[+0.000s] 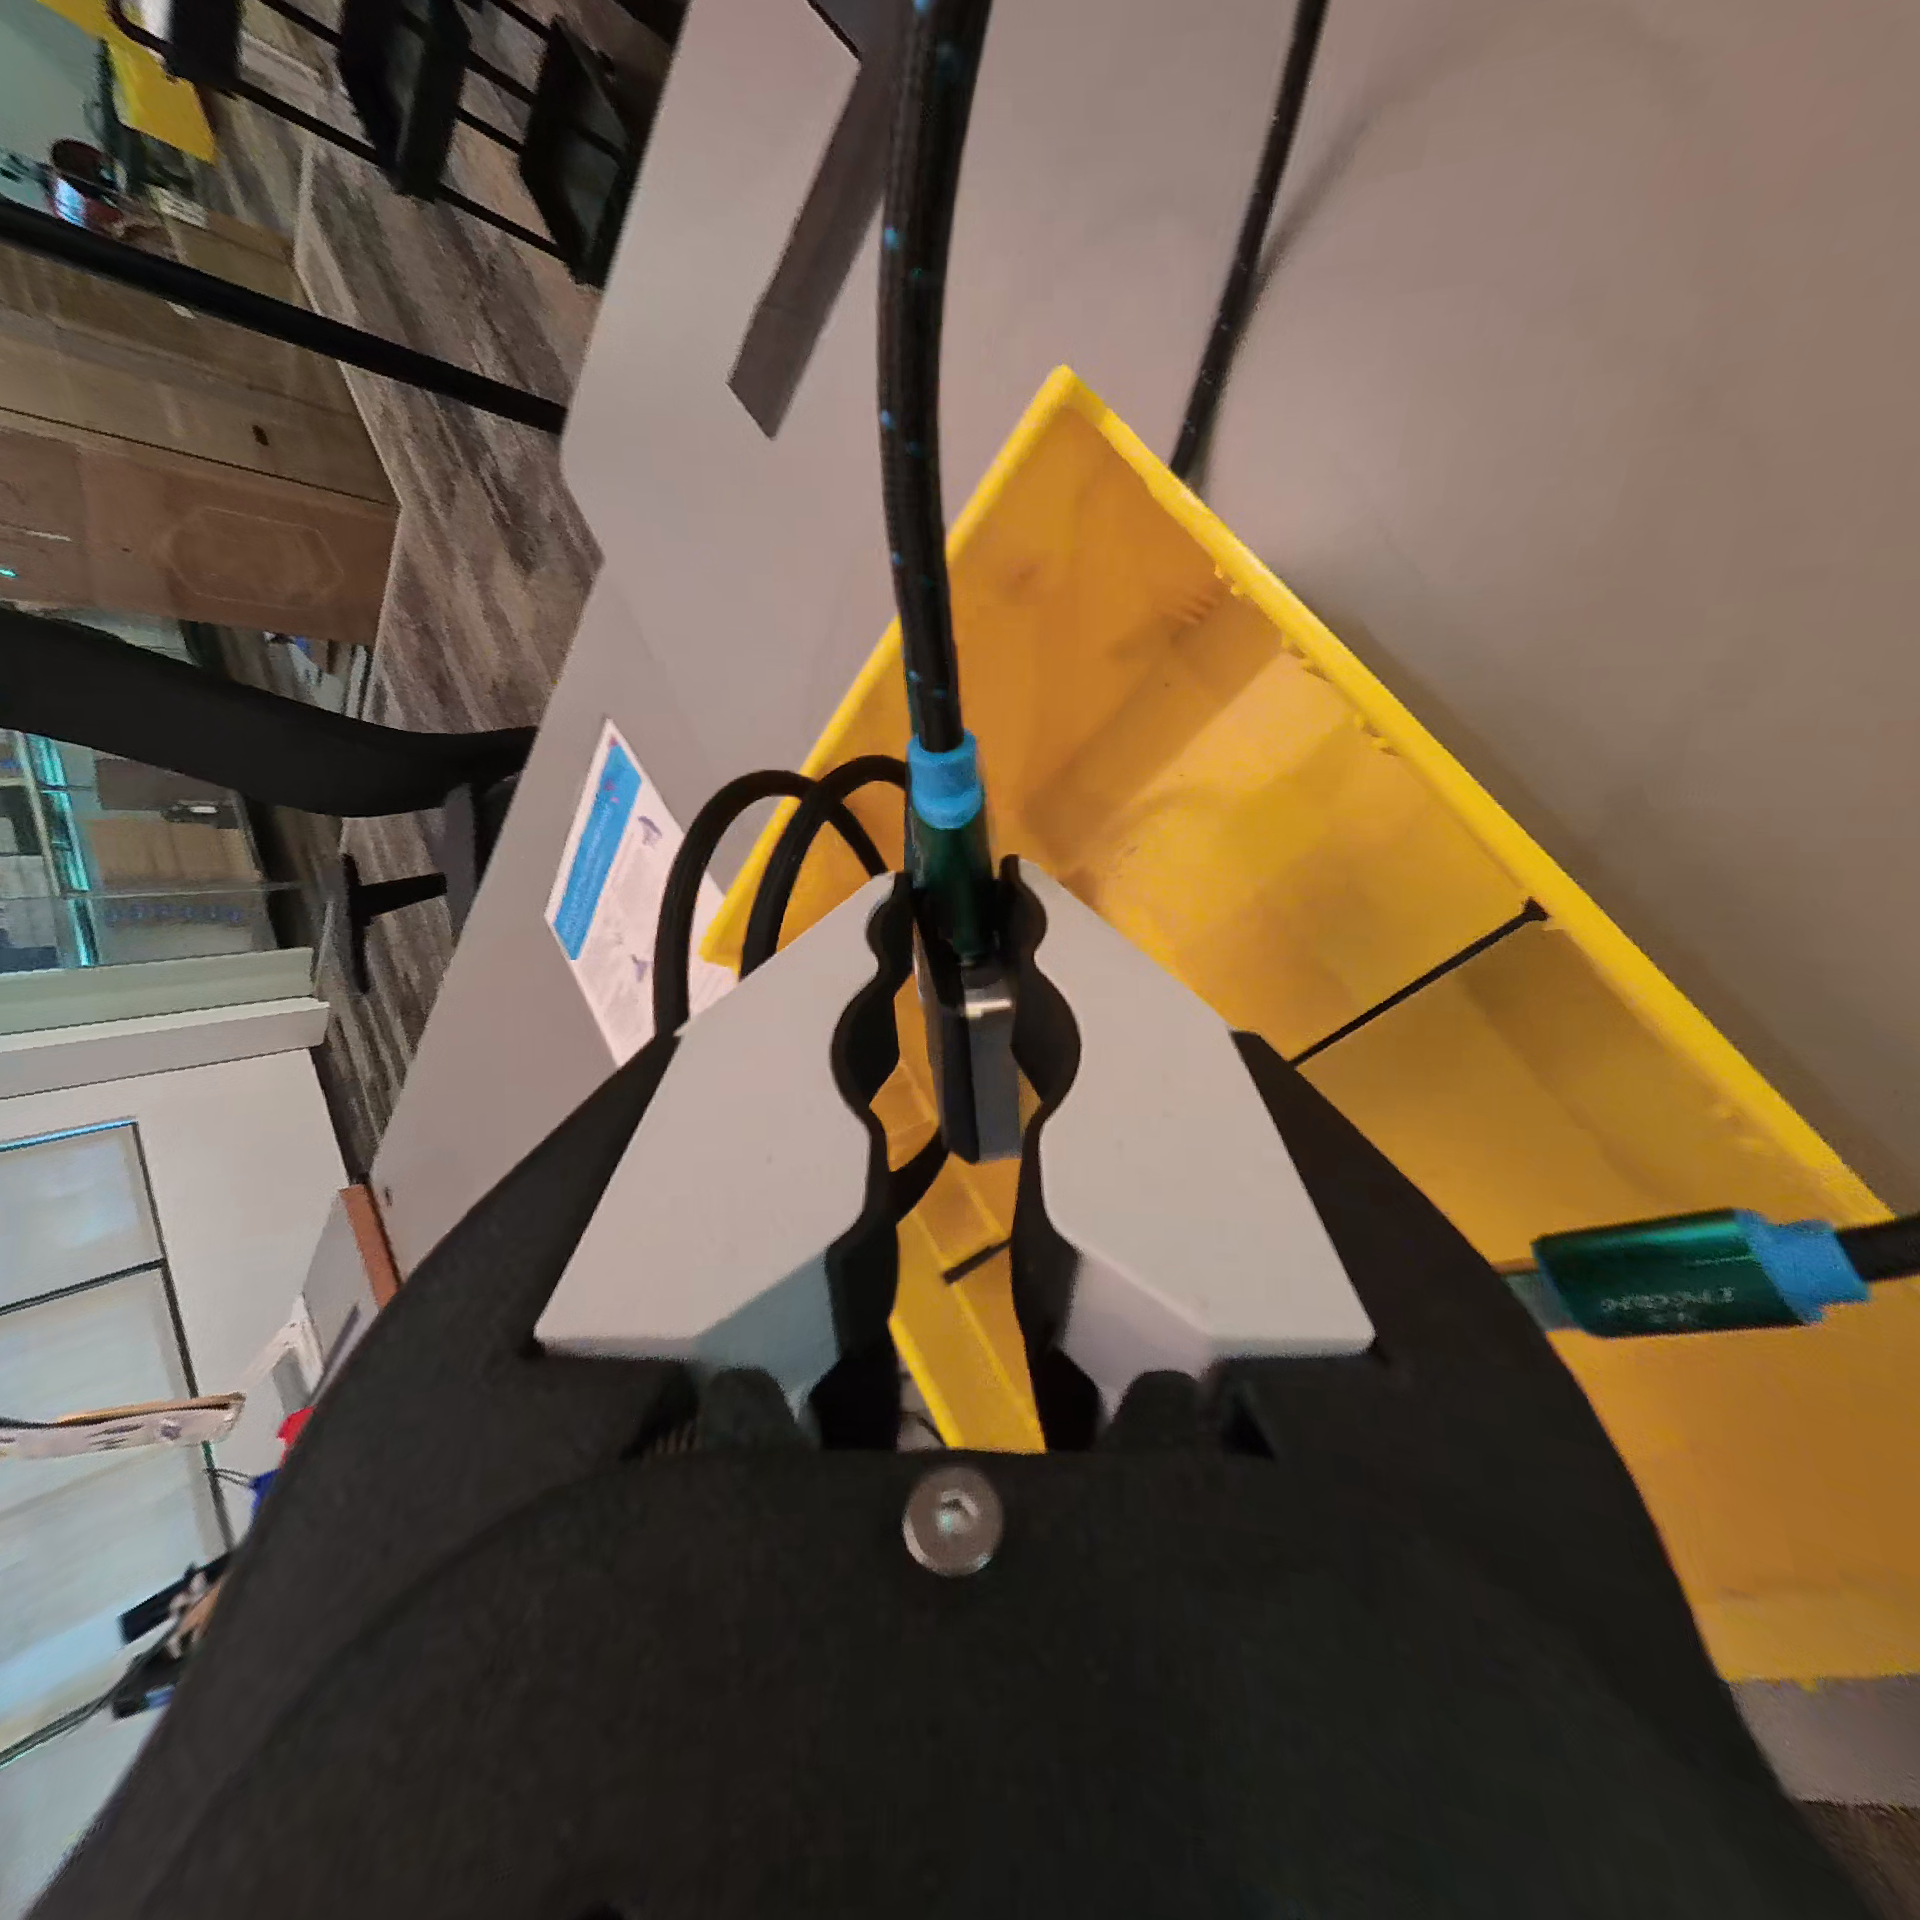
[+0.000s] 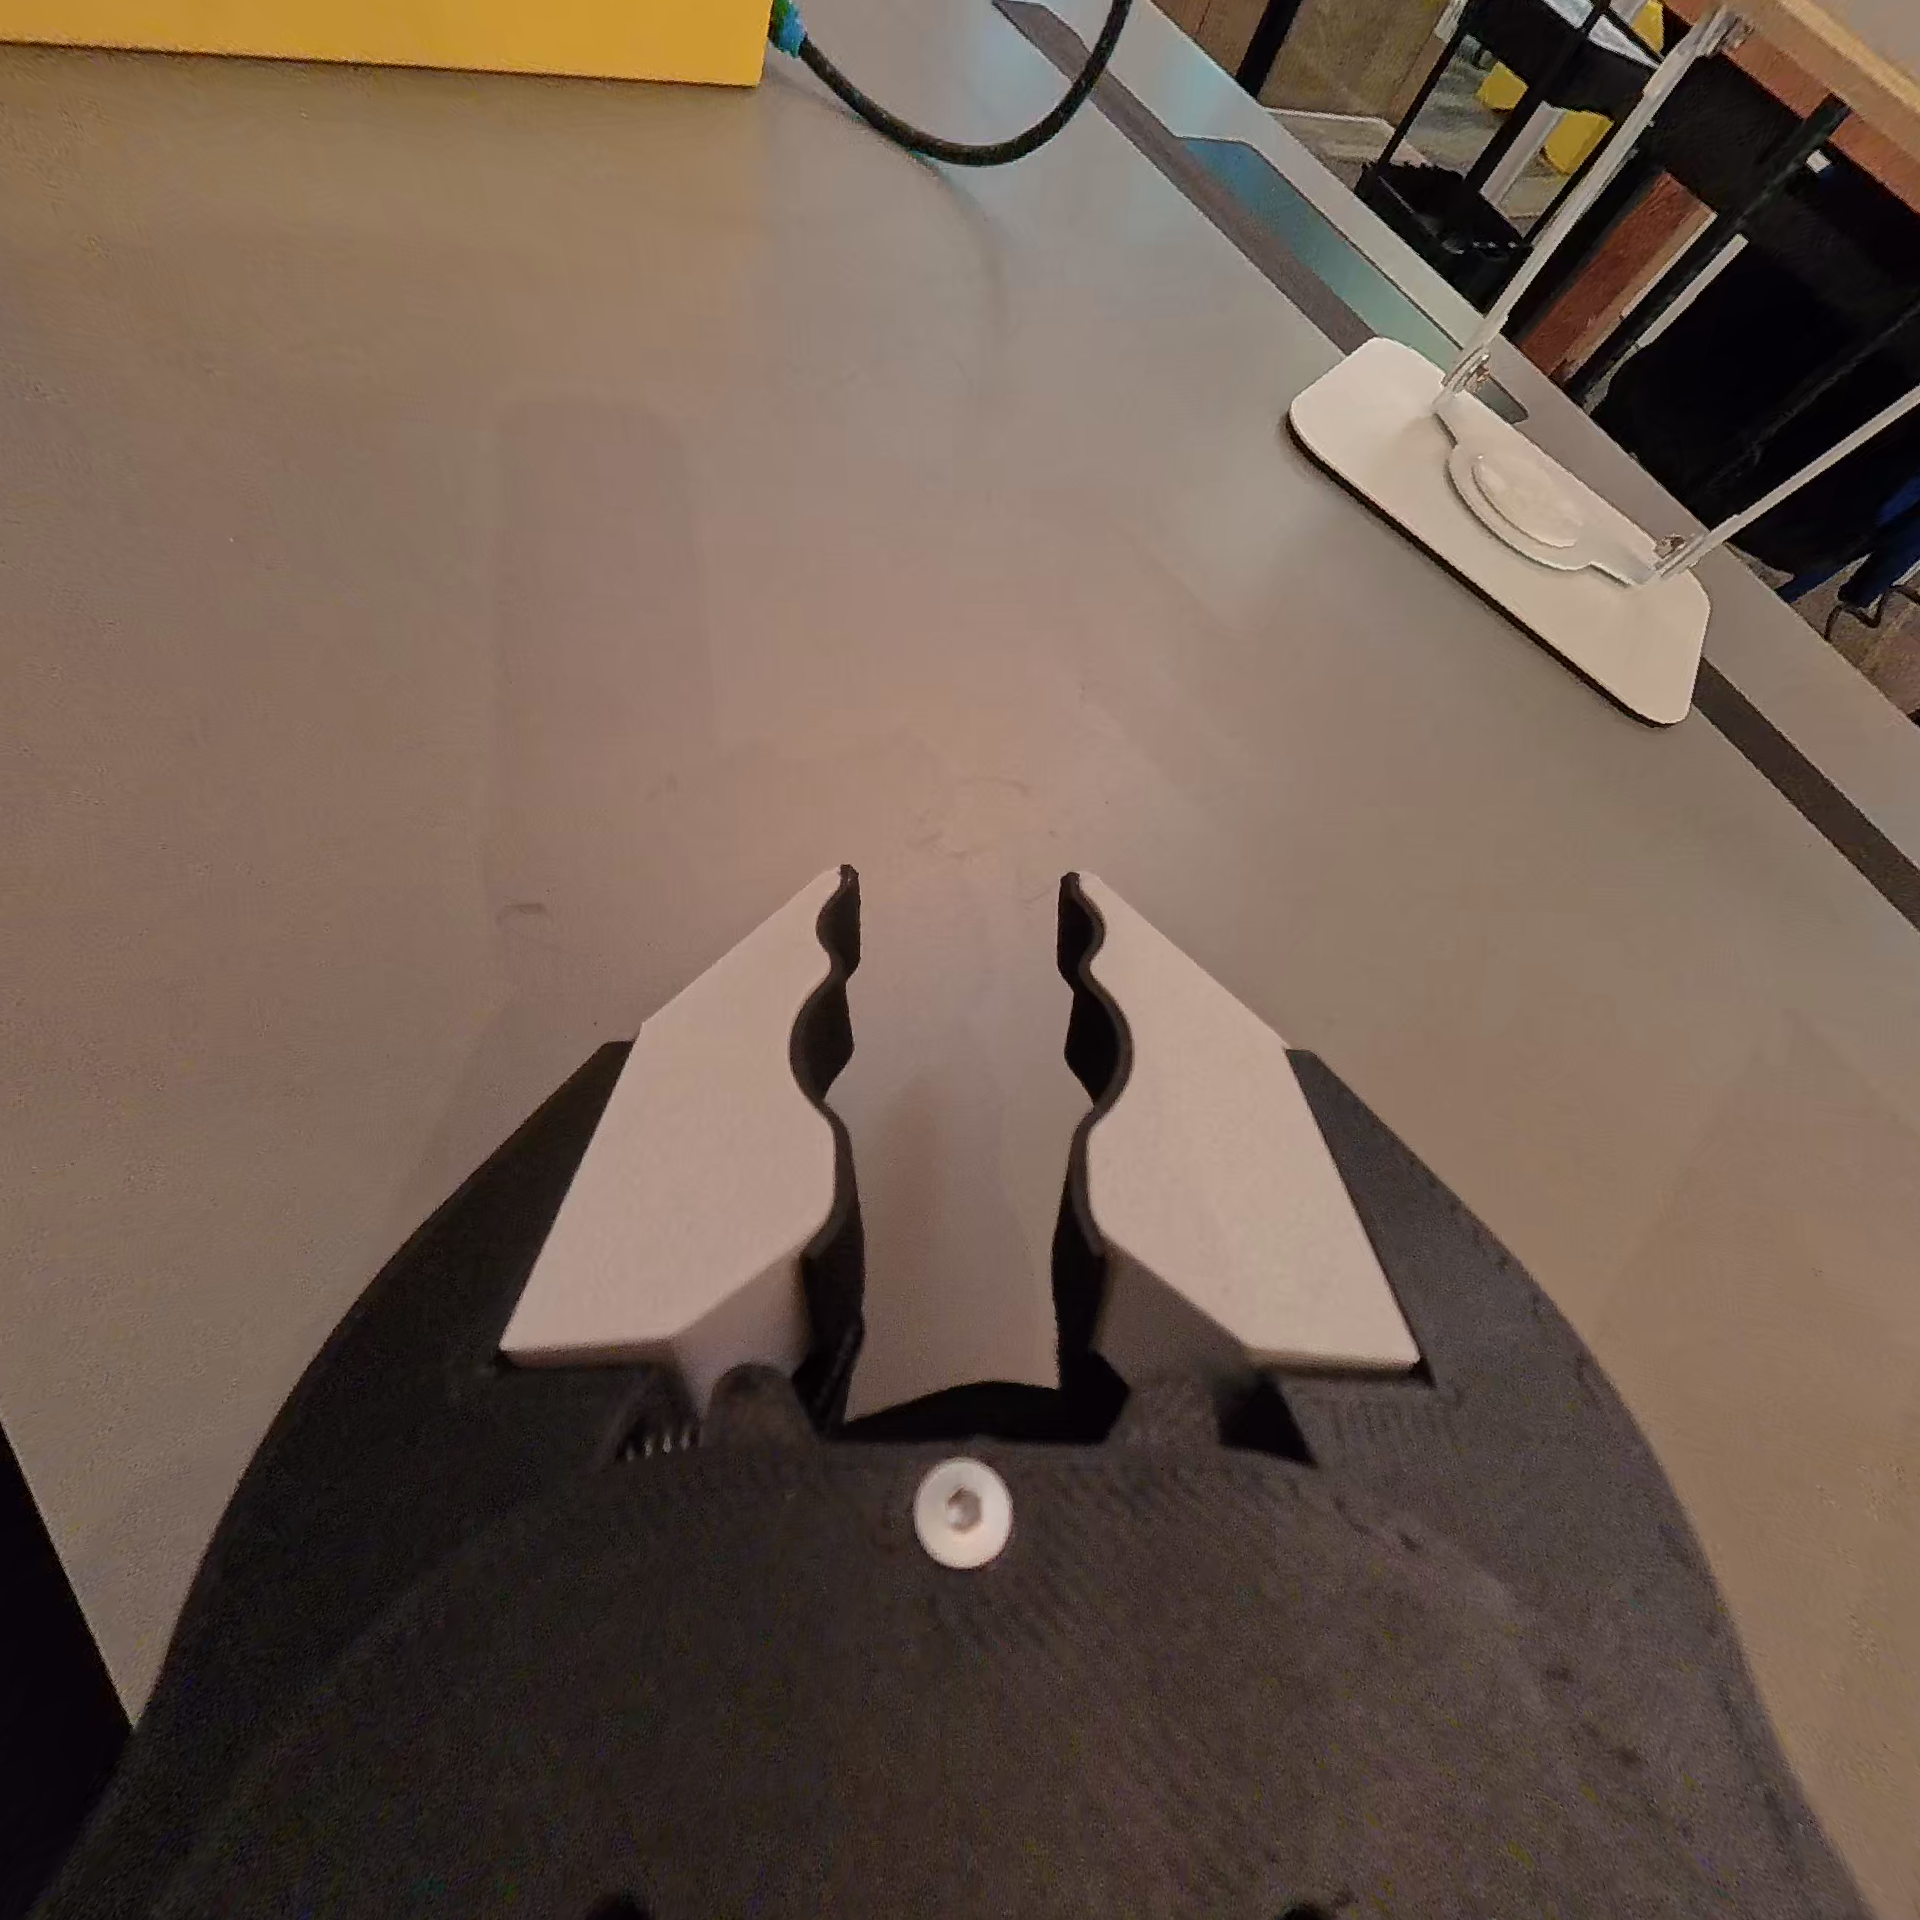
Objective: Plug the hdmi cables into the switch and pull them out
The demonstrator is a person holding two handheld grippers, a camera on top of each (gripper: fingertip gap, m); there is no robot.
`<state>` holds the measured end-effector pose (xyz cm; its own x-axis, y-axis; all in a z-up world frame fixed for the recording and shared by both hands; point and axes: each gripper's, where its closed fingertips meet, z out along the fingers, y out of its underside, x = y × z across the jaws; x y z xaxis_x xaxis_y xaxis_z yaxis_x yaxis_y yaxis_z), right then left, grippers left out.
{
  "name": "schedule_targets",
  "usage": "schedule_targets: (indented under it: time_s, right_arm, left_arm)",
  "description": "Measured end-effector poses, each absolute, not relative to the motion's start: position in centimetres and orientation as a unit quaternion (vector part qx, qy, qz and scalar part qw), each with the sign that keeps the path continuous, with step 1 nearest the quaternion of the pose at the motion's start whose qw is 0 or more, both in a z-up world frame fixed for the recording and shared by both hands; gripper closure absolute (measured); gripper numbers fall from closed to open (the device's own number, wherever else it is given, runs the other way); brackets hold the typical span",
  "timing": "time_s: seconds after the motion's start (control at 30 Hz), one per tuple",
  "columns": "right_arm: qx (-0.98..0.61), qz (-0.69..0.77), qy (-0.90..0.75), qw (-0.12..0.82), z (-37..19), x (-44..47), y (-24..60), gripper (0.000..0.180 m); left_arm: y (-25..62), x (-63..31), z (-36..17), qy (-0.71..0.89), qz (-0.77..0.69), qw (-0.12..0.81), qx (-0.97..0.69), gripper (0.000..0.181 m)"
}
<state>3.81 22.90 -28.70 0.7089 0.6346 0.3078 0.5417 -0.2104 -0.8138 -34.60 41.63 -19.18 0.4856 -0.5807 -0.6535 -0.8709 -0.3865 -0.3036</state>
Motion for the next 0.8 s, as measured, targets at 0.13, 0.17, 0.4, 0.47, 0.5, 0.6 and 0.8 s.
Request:
schedule_targets:
  time_s: [0.13, 0.17, 0.4, 0.47, 0.5, 0.6, 0.8]
  right_arm:
    - [-0.776, 0.046, -0.379, 0.502, -28.7, 3.8, 22.9, 0.144]
    - [-0.776, 0.046, -0.379, 0.502, -28.7, 3.8, 22.9, 0.144]
    - [-0.775, 0.045, -0.379, 0.504, -28.5, 3.8, 22.8, 0.144]
    - [-0.774, 0.045, -0.380, 0.504, -28.4, 3.7, 22.8, 0.144]
    - [-0.774, 0.045, -0.380, 0.504, -28.4, 3.7, 22.8, 0.144]
    - [-0.774, 0.045, -0.380, 0.505, -28.4, 3.7, 22.8, 0.144]
    - [-0.773, 0.046, -0.380, 0.505, -28.4, 3.7, 22.8, 0.144]
  left_arm:
    - [41.6, -34.1, -17.3, 0.456, 0.237, 0.336, -0.789, 0.173]
    - [41.6, -34.0, -17.0, 0.459, 0.243, 0.336, -0.786, 0.172]
    - [41.6, -33.7, -16.9, 0.461, 0.243, 0.340, -0.783, 0.173]
    - [41.6, -33.6, -16.9, 0.463, 0.245, 0.342, -0.780, 0.173]
    - [41.5, -33.5, -16.9, 0.464, 0.246, 0.342, -0.779, 0.173]
    - [41.5, -33.2, -16.1, 0.465, 0.249, 0.352, -0.773, 0.172]
    - [41.7, -32.7, -14.2, 0.465, 0.258, 0.367, -0.763, 0.172]
